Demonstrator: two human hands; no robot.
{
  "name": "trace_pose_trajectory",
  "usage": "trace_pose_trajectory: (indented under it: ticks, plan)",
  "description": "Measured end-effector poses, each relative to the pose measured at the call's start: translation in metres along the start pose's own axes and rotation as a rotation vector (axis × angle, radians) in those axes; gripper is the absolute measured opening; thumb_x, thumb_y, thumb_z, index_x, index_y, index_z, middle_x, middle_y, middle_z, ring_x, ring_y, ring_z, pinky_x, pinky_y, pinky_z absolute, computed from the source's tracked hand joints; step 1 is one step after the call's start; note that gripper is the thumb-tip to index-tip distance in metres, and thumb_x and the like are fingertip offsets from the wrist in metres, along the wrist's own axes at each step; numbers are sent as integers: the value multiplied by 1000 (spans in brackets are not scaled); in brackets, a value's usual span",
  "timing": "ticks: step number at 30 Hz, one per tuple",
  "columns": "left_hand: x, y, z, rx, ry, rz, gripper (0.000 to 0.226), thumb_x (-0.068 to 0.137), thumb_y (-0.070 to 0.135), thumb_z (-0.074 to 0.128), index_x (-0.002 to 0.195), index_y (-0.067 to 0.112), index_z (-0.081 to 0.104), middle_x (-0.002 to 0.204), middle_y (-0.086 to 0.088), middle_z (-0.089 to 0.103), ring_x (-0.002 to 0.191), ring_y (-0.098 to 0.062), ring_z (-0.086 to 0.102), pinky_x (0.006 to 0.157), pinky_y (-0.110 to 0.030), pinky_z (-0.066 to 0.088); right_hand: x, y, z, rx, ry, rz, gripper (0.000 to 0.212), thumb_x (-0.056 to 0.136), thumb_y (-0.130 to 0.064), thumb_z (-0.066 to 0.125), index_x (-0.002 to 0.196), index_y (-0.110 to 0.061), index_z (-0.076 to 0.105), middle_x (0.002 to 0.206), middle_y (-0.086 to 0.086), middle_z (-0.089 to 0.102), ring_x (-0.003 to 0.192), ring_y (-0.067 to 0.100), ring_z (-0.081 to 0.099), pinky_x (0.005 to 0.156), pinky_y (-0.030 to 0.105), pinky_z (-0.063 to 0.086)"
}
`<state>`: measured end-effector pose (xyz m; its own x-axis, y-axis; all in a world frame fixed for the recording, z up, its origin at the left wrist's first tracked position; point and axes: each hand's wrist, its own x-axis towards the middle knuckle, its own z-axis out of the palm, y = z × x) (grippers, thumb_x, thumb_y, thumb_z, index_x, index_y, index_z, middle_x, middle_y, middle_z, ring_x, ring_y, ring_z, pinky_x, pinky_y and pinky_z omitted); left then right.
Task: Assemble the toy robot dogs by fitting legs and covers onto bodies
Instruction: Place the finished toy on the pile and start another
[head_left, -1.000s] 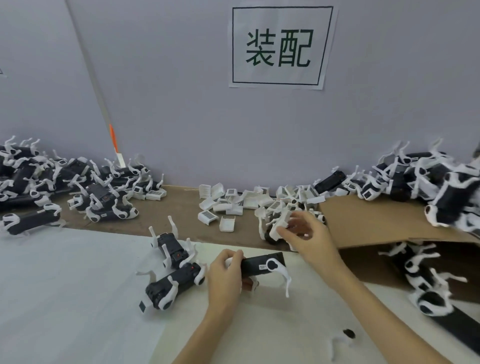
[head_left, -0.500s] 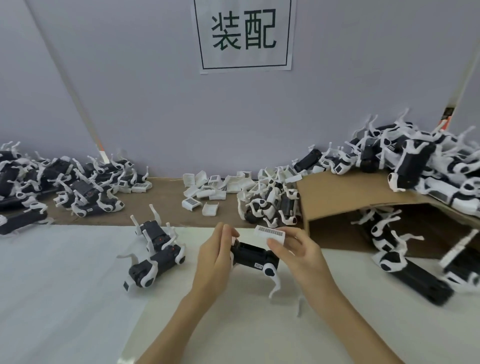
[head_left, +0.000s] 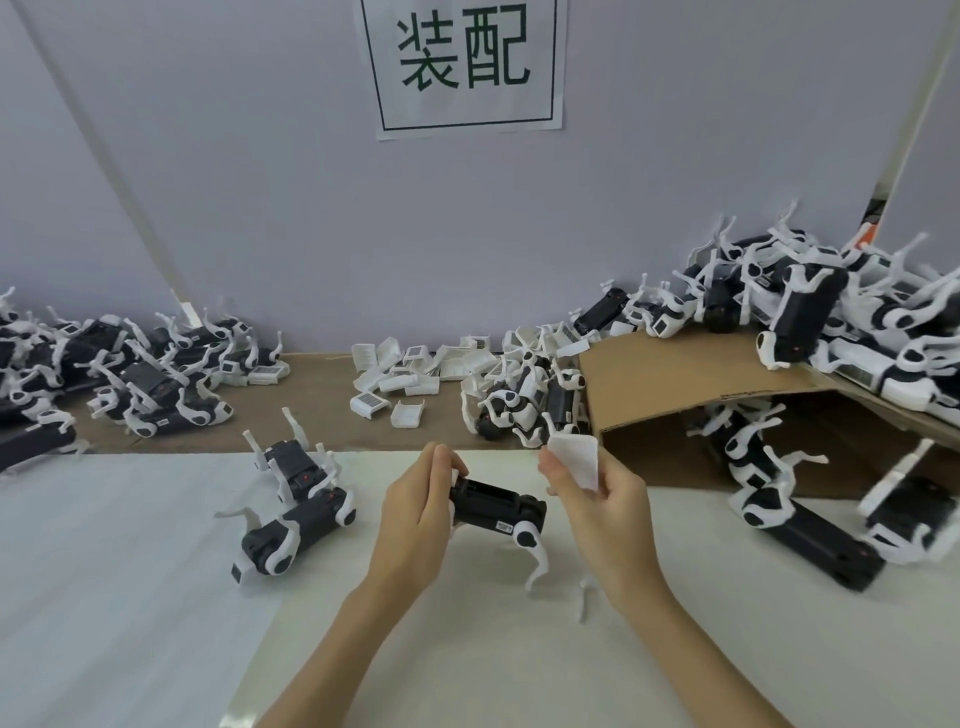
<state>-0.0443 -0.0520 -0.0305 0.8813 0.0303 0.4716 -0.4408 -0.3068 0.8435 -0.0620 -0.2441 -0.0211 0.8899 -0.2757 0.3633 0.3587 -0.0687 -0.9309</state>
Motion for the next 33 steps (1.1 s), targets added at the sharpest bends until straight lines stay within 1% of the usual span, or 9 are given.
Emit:
trace_pose_trajectory:
  ticks: [2, 4, 9, 14, 19, 23, 26, 30, 33]
  plan:
    - [0, 2, 0, 7, -14, -7, 49, 108, 55, 31, 88, 21, 60, 69, -16, 56, 61, -14, 48, 57, -13, 39, 0, 2, 1, -26, -27, -17, 14, 104, -30, 61, 105, -22, 72, 87, -5, 77, 77, 15, 75, 73, 34, 61]
    - [-1, 3, 0, 50, -34, 3, 47, 109, 51, 30, 88, 21, 59, 70, -12, 55, 63, -14, 47, 59, -14, 39, -1, 3, 0, -72, -26, -52, 9, 107, -26, 54, 110, -26, 62, 83, -7, 73, 71, 12, 71, 67, 28, 57]
    - [-2, 4, 0, 134, -36, 31, 46, 111, 49, 29, 88, 20, 57, 65, 4, 50, 63, -12, 45, 60, -19, 36, 0, 4, -3, -117, -11, -101, 11, 95, -19, 74, 98, -27, 67, 76, 0, 70, 68, 13, 66, 60, 26, 51]
    - [-2, 2, 1, 138, -26, 37, 47, 110, 51, 29, 89, 21, 57, 63, 7, 49, 62, -12, 45, 59, -22, 36, 4, 6, -3, -27, 55, 43, 16, 90, -12, 72, 79, -18, 62, 71, -12, 66, 73, 7, 61, 64, 10, 45]
    - [-3, 0, 2, 109, -21, 5, 50, 108, 60, 22, 96, 29, 59, 67, 8, 54, 63, -14, 52, 62, -23, 41, -3, 2, 0, -114, 27, -116, 10, 98, -10, 65, 96, -19, 61, 84, -4, 74, 78, 14, 73, 68, 26, 58]
    - [-3, 0, 4, 120, -16, 36, 52, 106, 67, 16, 103, 35, 57, 74, 1, 57, 67, -14, 57, 67, -29, 49, -11, 2, 4, -574, -54, -402, 16, 98, -9, 66, 110, -18, 69, 99, -3, 62, 83, 12, 60, 69, 13, 46]
    - [-1, 0, 5, 85, -22, 30, 57, 104, 74, 14, 105, 34, 56, 73, -6, 55, 65, -17, 57, 65, -31, 51, -16, -2, 7, -649, -265, -407, 34, 95, -12, 59, 128, -17, 67, 121, -4, 61, 105, 13, 60, 87, 21, 51]
    - [1, -1, 4, -23, -12, -53, 65, 98, 82, 18, 105, 32, 58, 77, -14, 60, 70, -28, 62, 60, -20, 50, -21, -1, 4, -657, -497, -374, 60, 99, -47, 48, 157, -30, 41, 140, -24, 49, 115, 3, 48, 101, 20, 42]
    - [1, -2, 3, -25, -16, -75, 64, 98, 81, 16, 104, 32, 57, 80, -16, 63, 75, -32, 63, 62, -22, 48, -20, 4, 6, -668, -528, -380, 56, 106, -48, 45, 159, -32, 36, 140, -22, 46, 119, 6, 46, 107, 27, 40]
